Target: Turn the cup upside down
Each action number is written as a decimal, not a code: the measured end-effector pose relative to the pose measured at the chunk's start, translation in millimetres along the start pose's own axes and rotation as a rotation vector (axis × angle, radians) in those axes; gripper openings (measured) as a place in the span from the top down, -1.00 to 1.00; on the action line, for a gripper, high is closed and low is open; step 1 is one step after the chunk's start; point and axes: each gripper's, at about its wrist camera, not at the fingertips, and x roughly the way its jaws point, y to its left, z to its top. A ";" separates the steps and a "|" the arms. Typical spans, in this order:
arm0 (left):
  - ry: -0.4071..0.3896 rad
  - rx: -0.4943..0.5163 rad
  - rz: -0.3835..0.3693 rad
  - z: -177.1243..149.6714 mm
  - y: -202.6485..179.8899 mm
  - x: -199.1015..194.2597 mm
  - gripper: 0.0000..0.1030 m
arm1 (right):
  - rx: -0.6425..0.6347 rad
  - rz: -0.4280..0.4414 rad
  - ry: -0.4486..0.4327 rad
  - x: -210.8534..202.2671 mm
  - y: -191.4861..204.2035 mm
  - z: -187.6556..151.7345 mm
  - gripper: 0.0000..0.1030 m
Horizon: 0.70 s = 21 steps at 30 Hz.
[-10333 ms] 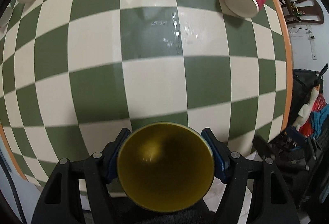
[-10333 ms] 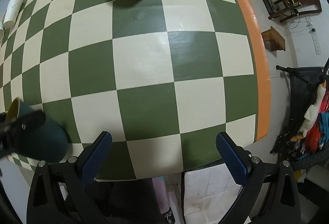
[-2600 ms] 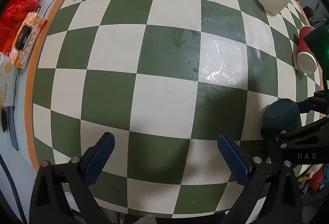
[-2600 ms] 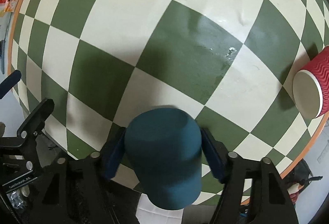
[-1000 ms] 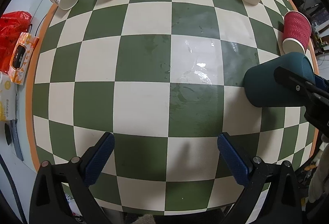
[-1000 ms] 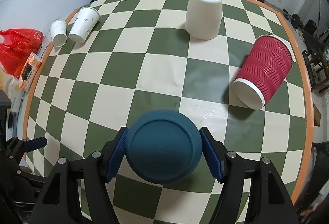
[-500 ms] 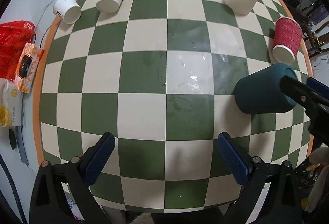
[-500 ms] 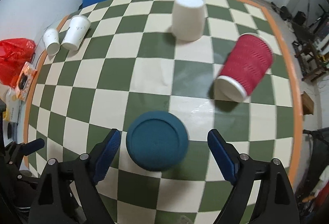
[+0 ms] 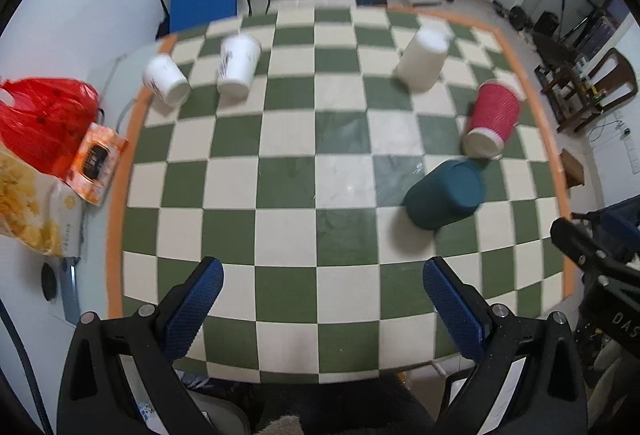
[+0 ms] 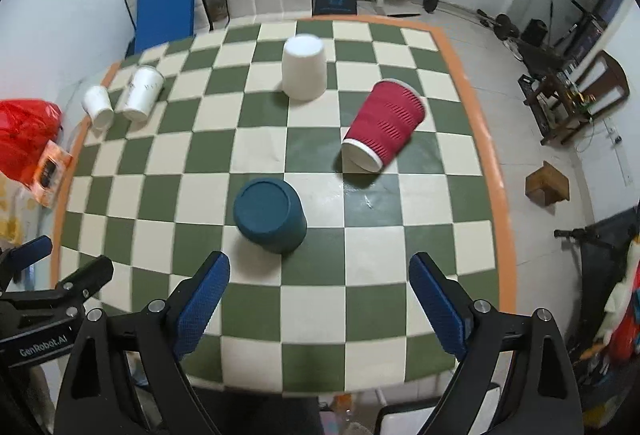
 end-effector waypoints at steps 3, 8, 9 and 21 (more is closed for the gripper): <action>-0.074 0.010 0.003 -0.3 -3.6 -43.3 -0.99 | 0.009 -0.016 -0.045 -41.1 -3.9 -5.9 -0.81; -0.177 0.006 0.007 -2.9 -8.9 -111.7 -0.99 | 0.012 -0.016 -0.125 -114.4 -7.3 -13.7 -0.81; -0.198 0.007 0.007 -4.3 -10.2 -126.3 -0.99 | 0.008 -0.018 -0.147 -130.9 -6.8 -15.6 -0.81; -0.254 -0.009 0.002 -24.1 -18.5 -205.0 -0.99 | -0.001 -0.002 -0.255 -250.4 -5.8 -37.6 -0.81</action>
